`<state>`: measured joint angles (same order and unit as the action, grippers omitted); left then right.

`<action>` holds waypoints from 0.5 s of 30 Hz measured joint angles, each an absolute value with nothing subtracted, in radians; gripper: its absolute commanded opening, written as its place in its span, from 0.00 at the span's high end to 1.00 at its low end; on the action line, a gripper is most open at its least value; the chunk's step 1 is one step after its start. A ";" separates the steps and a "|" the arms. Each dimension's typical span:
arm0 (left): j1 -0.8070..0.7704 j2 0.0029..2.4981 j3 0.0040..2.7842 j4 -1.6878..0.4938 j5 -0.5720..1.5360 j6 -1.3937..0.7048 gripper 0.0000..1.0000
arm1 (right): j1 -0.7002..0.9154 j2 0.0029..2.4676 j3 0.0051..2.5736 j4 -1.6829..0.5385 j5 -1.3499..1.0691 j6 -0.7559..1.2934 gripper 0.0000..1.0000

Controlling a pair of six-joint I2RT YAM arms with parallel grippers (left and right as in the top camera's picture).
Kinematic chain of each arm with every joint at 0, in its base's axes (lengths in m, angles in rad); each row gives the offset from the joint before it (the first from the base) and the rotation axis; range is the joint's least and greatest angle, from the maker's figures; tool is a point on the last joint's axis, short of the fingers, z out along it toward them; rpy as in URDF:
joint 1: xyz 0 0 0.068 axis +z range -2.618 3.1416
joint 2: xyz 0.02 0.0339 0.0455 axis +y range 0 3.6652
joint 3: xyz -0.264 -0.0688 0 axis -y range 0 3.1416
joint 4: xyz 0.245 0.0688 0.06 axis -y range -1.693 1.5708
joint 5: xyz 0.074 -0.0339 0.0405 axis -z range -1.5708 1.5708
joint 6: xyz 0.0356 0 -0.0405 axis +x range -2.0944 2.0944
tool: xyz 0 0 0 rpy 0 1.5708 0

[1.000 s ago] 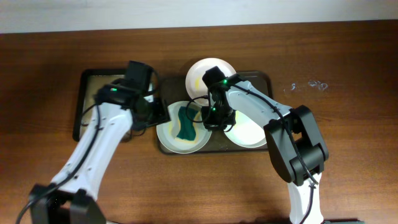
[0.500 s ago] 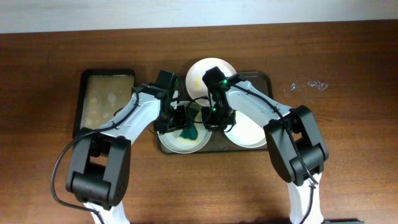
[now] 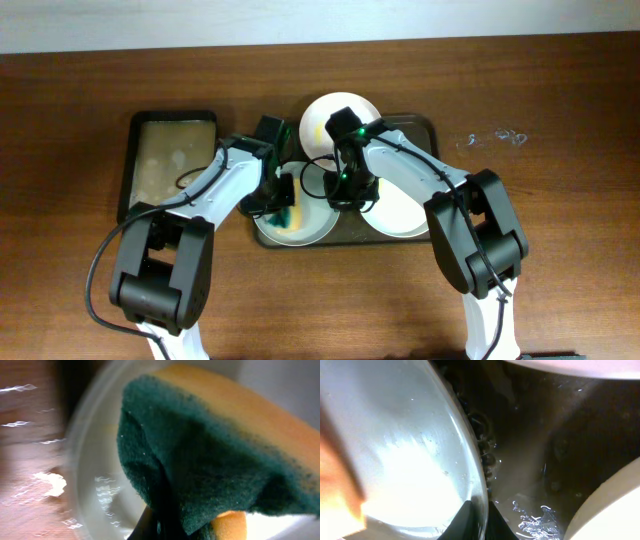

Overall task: Clean dirty plates on tray and stack at the side
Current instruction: 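Scrub the pale blue plate with the sponge in the left gripper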

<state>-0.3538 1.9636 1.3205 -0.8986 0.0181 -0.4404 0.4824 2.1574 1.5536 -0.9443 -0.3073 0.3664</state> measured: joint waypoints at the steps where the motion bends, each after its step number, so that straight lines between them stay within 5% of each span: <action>1: -0.352 1.964 1.323 -0.918 -0.026 -0.456 1.00 | 0.482 2.157 1.554 -0.944 -0.307 0.366 0.91; 9: -0.324 1.979 1.449 -1.092 -0.180 -0.509 1.00 | 0.495 2.157 1.554 -0.933 -0.341 0.366 0.91; 15: -0.308 1.979 1.520 -1.069 0.008 -0.518 1.00 | 0.494 2.157 1.554 -0.938 -0.337 0.367 0.91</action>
<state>-0.3080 1.9789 1.5204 -1.0687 0.0078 -0.5182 0.4942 2.1574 1.5536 -0.9379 -0.3367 0.3668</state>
